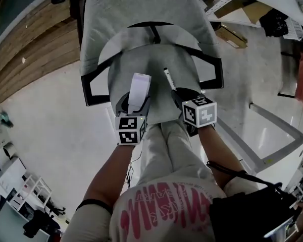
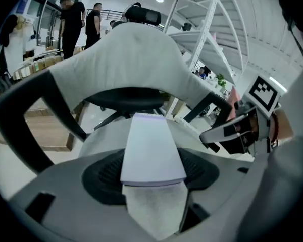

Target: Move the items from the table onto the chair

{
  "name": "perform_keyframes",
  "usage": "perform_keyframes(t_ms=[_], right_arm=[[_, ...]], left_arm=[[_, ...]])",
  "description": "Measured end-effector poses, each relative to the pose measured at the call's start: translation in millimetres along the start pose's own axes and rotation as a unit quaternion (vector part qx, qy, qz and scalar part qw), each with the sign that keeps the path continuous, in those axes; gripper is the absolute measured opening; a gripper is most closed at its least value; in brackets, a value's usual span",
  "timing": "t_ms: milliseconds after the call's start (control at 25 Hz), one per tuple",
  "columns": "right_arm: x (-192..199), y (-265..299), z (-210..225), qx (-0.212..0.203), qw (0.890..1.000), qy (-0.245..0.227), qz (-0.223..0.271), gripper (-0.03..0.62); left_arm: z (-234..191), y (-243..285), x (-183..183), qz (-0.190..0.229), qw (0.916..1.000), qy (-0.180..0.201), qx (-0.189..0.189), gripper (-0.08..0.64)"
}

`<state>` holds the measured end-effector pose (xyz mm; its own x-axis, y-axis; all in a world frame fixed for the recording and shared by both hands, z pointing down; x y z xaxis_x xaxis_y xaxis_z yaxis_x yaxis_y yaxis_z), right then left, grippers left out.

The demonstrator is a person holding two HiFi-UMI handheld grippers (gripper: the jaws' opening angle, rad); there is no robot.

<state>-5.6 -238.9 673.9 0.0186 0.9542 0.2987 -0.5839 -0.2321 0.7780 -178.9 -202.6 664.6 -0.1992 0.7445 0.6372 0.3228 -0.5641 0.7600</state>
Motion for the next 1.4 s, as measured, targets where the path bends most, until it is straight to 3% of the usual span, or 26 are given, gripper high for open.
perform_keyframes(t_ms=[240,640,920,1400], right_arm=[[5,8,0,-0.027,0.999,0.033,0.007,0.075],[8,-1,5,-0.022,0.999,0.04,0.012,0.075],[19,-3,12,-0.015,0.999,0.052,0.006,0.075],[17,-7,4,-0.013,0.998,0.054,0.012,0.075]], left_arm=[[-4,19,22,-0.021,0.9996,-0.014,-0.01,0.313],[-2,38,54,-0.086,0.996,0.021,-0.011,0.314],[2,43,57,-0.09,0.9958,0.015,-0.004,0.314],[19,19,50,-0.072,0.9966,-0.002,0.041,0.314]])
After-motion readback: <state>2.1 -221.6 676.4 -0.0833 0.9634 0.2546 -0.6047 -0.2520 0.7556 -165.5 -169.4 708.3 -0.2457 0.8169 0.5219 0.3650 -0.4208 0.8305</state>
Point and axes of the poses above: the fingertips, and each gripper's own axes: y forward along the fingers, z to its right, x out of its underside, the point moved 5 cm from there along -y, backward along the fingers, and after that the axes turned 10 degrees about y, right-handed, at the moved point
